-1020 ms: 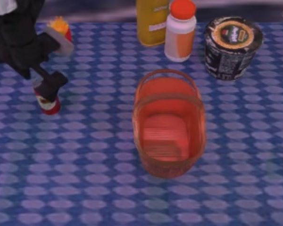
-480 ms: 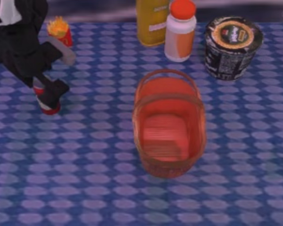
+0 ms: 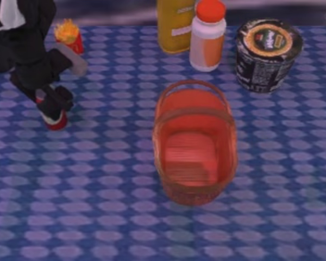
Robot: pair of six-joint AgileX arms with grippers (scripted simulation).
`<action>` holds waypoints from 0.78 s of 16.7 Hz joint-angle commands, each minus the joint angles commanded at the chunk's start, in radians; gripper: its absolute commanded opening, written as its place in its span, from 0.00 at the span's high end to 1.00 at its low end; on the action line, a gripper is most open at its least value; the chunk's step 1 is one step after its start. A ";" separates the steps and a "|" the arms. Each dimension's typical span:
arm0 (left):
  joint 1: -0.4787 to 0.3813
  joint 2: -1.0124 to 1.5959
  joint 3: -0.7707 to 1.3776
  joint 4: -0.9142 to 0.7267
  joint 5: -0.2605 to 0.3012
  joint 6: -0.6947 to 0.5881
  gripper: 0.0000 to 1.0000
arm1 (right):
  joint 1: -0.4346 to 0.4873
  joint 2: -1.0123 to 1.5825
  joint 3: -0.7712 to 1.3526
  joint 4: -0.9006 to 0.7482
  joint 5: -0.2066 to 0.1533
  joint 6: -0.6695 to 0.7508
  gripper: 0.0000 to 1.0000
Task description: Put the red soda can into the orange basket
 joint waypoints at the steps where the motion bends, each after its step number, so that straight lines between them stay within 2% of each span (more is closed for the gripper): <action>1: 0.000 0.000 0.000 0.000 0.000 0.000 0.83 | 0.000 0.000 0.000 0.000 0.000 0.000 0.00; 3: 0.000 0.000 0.000 0.000 0.000 0.000 0.98 | 0.000 0.000 0.000 0.000 0.000 0.000 0.00; 4: 0.000 0.000 0.000 0.000 0.000 0.000 1.00 | 0.000 0.000 0.000 0.000 0.000 0.000 0.00; 13: 0.002 -0.002 -0.001 0.000 0.000 0.001 1.00 | 0.000 0.000 0.000 0.000 0.000 0.000 0.00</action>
